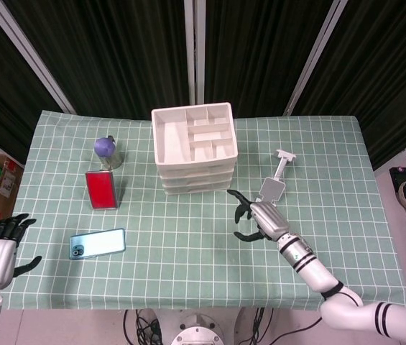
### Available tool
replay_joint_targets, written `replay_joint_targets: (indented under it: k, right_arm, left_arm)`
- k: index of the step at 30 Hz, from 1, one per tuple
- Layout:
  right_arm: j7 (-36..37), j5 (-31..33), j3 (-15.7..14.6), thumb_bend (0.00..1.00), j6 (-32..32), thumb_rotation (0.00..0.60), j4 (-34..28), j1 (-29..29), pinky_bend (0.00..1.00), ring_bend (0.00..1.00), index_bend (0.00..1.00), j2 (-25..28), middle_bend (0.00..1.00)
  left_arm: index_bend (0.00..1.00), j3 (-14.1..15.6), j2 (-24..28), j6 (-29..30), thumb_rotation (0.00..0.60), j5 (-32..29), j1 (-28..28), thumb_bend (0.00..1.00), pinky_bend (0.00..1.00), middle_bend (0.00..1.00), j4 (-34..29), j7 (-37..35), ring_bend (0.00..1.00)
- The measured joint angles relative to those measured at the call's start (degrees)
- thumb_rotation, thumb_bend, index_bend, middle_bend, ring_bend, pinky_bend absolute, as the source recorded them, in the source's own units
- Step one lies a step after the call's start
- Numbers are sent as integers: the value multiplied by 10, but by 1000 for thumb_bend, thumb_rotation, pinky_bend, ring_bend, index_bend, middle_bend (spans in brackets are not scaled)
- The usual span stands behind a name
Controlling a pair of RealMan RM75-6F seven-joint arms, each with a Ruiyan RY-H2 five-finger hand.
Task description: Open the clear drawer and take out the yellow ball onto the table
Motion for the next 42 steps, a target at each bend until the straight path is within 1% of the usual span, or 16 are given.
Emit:
replay_joint_targets:
  k: [3, 6, 10, 15, 20, 23, 35, 37, 42]
  right_arm:
    - [54, 27, 19, 229, -31, 600, 17, 23, 529, 523, 0, -24, 607]
    - [115, 50, 39, 233, -61, 600, 43, 48, 532, 528, 0, -54, 615]
    - [159, 65, 58, 240, -80, 600, 83, 74, 533, 528, 0, -88, 614]
    - [201, 66, 75, 245, -96, 600, 115, 102, 533, 528, 0, -113, 614]
    - [221, 61, 83, 245, -107, 600, 135, 124, 533, 528, 0, -128, 614]
    - [226, 60, 86, 269, -110, 600, 146, 135, 533, 528, 0, -136, 615]
    - [241, 79, 93, 297, -115, 600, 187, 161, 533, 528, 0, -166, 619]
    - [246, 82, 94, 304, -117, 600, 193, 165, 533, 528, 10, -170, 621]
    - [252, 82, 95, 324, -117, 600, 200, 170, 533, 528, 93, -175, 623]
  left_arm:
    - [247, -2, 1, 0, 600, -2, 0, 0, 201, 189, 1, -2, 183]
    - [247, -3, 1, -2, 600, -3, 0, 0, 201, 189, 2, -4, 183]
    - [247, -4, 0, -5, 600, -5, -2, 0, 201, 189, 5, -5, 183]
    - [247, -8, 1, -8, 600, -5, -6, 0, 201, 188, 6, -6, 183]
    - [247, -9, -1, -10, 600, -7, -7, 0, 201, 189, 8, -7, 183]
    - [247, -9, -1, -12, 600, -10, -7, 0, 201, 189, 11, -9, 183]
    - [247, -8, -4, -8, 600, -14, -1, 0, 201, 189, 22, -19, 183]
    - [247, -7, -5, -7, 600, -14, 0, 0, 200, 189, 22, -20, 183]
    - [247, -6, -5, -6, 600, -14, 2, 0, 201, 189, 23, -21, 183]
